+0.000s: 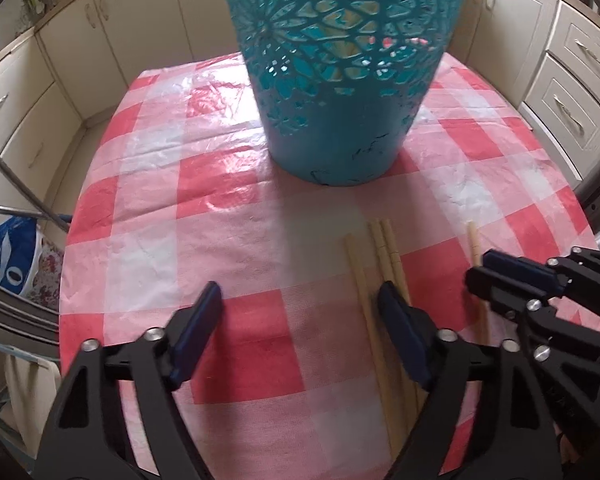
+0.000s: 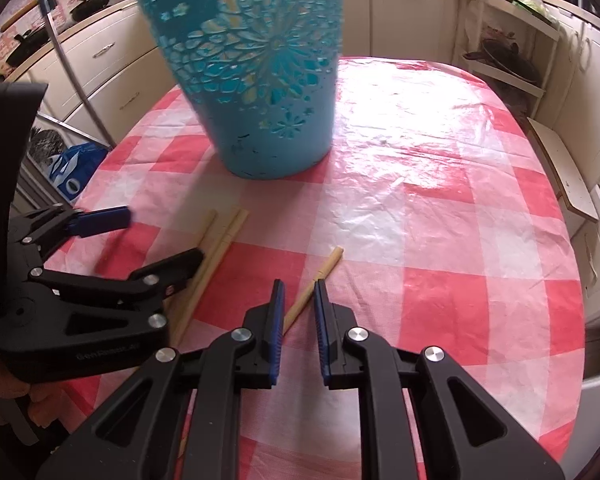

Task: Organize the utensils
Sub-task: 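Grasp a wooden stick with the left gripper while the right gripper grasps another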

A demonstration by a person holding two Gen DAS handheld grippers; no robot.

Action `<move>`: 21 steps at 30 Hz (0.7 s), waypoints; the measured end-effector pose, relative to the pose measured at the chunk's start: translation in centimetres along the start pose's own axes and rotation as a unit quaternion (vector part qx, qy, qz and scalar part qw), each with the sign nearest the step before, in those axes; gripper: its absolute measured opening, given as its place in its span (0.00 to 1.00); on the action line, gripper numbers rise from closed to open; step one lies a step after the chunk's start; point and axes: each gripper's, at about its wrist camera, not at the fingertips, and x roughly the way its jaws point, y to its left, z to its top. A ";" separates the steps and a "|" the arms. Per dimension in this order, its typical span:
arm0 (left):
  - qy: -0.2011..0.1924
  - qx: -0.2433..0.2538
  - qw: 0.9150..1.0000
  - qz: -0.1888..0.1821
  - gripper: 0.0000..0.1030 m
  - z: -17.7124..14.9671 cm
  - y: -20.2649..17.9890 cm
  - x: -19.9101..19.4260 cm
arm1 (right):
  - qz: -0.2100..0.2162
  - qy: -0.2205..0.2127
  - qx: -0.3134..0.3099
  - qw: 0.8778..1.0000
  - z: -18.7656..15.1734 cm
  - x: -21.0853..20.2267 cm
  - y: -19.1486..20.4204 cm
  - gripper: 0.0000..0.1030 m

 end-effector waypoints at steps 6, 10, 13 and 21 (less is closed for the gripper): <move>-0.009 -0.004 1.000 -0.019 0.19 0.2 0.0 -0.4 | 0.000 0.004 -0.007 1.000 0.1 0.1 0.2 0.16; -0.009 -0.015 0.999 -0.040 0.04 0.4 0.7 -0.3 | 0.004 0.005 -0.007 1.000 0.3 0.3 0.2 0.13; -0.004 -0.028 0.998 -0.055 0.04 0.4 1.2 -0.1 | 0.014 0.004 -0.026 1.000 0.3 0.1 0.7 0.09; 0.001 -0.014 0.999 -0.036 0.06 0.4 1.2 -0.1 | 0.000 0.014 0.018 1.000 0.7 0.1 -1.2 0.22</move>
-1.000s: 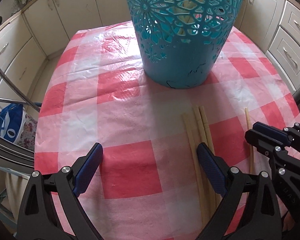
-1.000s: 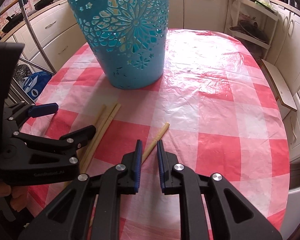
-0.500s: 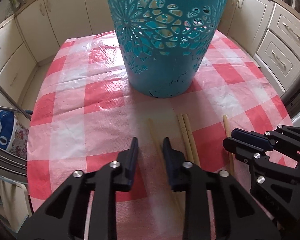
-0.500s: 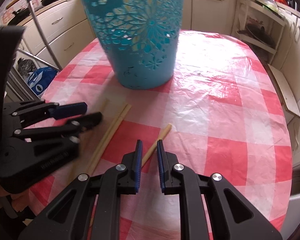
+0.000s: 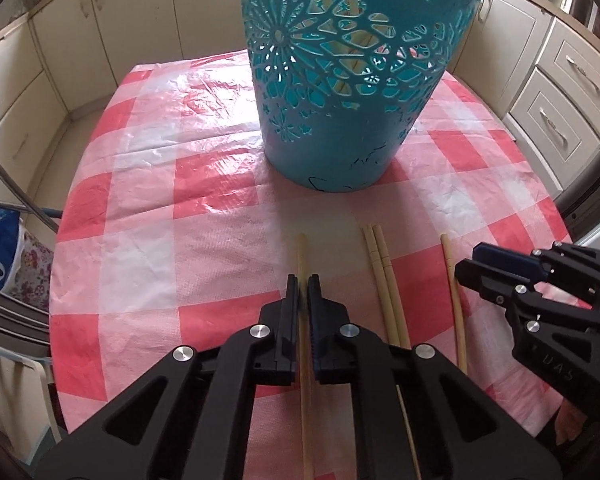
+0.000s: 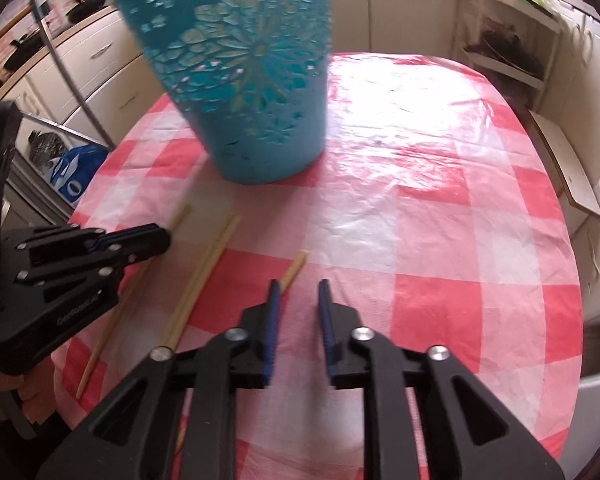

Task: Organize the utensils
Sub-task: 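Grasp a wooden stick with the left gripper while the right gripper grasps another, then lift the stick over the teal basket with the left gripper and release it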

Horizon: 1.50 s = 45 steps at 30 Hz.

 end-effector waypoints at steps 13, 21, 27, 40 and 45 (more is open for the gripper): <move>-0.007 0.013 1.000 0.019 0.11 0.0 -0.4 -0.1 | -0.002 0.002 -0.051 0.999 0.3 0.8 2.9 0.11; -0.002 0.012 1.000 0.014 0.12 0.4 0.0 0.1 | -0.018 0.010 -0.134 0.991 0.1 0.6 4.1 0.05; -0.005 0.028 0.999 0.023 0.16 0.4 -0.7 0.2 | -0.017 0.019 -0.120 0.992 0.3 1.1 3.7 0.06; -0.011 0.037 0.999 0.013 0.04 0.1 -1.5 0.0 | -0.001 0.019 -0.097 0.995 0.3 0.6 2.9 0.06; -0.030 0.041 0.999 0.016 0.04 0.1 -1.8 -1.2 | 0.005 0.018 -0.087 0.996 0.2 0.4 2.5 0.06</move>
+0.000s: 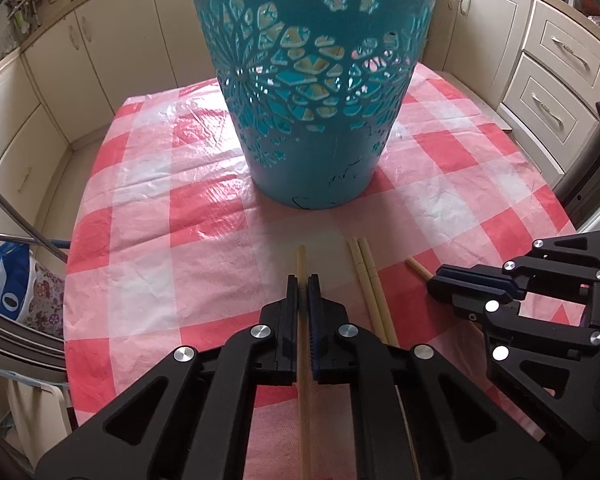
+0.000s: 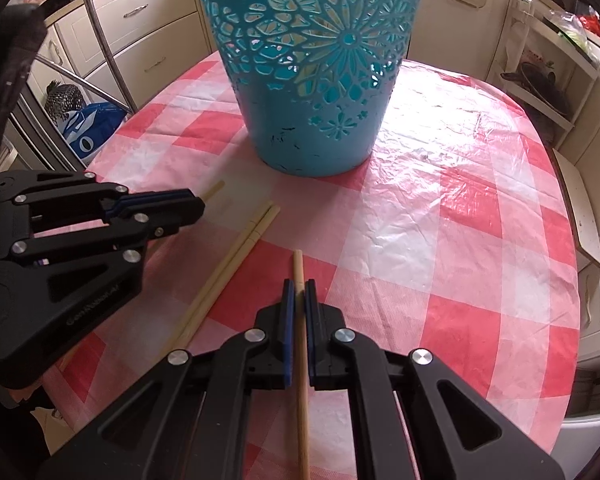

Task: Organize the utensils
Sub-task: 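Lift the stick over the teal basket with the left gripper and release it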

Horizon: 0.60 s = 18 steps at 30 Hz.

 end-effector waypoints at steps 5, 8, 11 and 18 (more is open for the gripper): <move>-0.015 0.010 1.000 0.002 0.04 0.0 -0.4 -1.0 | 0.006 -0.003 0.016 1.000 -0.3 -0.3 -0.6 0.06; -0.028 0.012 1.000 0.000 0.04 0.0 -0.5 -1.7 | 0.012 -0.006 0.023 1.000 -0.3 -0.4 -0.6 0.05; -0.047 0.012 0.999 -0.009 0.04 0.0 -0.5 -2.7 | 0.018 -0.010 0.028 0.999 -0.4 -0.6 -0.8 0.05; -0.110 0.023 0.992 -0.054 0.04 0.7 -1.1 -6.0 | 0.018 -0.008 0.035 0.999 -0.5 -0.6 -0.9 0.05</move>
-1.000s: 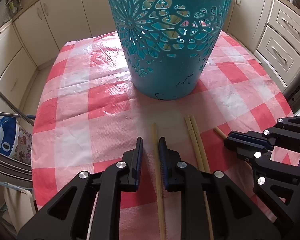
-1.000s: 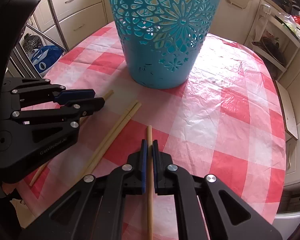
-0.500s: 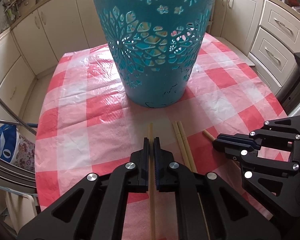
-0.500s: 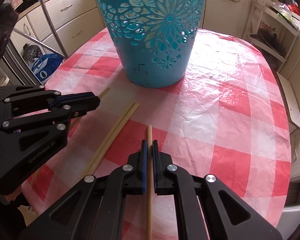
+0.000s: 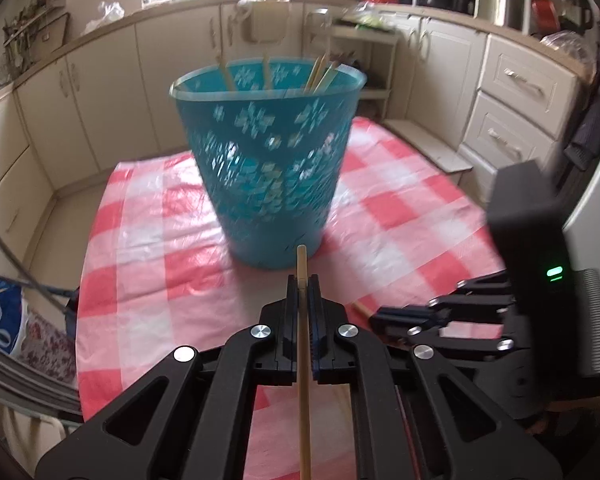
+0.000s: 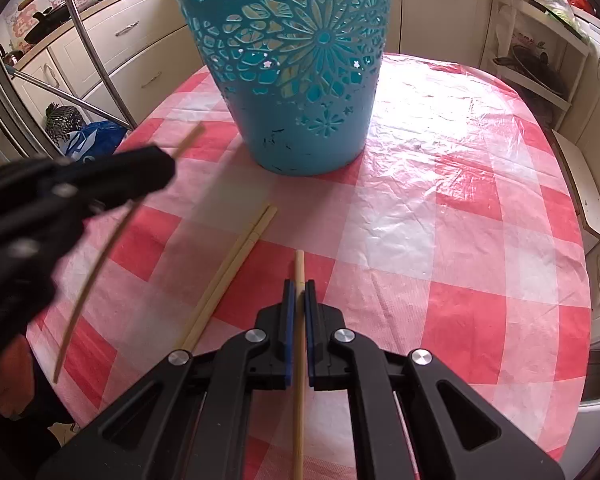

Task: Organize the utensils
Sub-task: 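Lift the stick over the teal basket with the left gripper and release it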

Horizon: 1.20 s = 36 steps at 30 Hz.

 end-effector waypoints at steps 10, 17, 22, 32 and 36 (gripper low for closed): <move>-0.126 -0.016 0.988 -0.085 0.04 3.8 0.9 -7.5 | 0.000 0.003 0.003 1.000 0.2 0.3 -0.2 0.05; -0.182 -0.071 0.976 -0.094 0.04 7.9 3.4 -10.0 | 0.002 0.008 0.004 1.000 0.5 0.4 -0.1 0.05; -0.233 -0.104 0.963 -0.081 0.04 12.6 4.9 -10.2 | 0.005 0.009 0.004 1.000 0.8 0.6 0.0 0.05; -0.276 -0.140 0.951 -0.006 0.04 19.6 6.5 -4.4 | 0.012 0.009 0.004 1.000 0.7 0.7 -0.3 0.05; -0.258 -0.142 0.956 0.020 0.04 18.9 6.7 -1.3 | 0.011 0.009 0.002 1.000 0.7 0.6 -0.3 0.05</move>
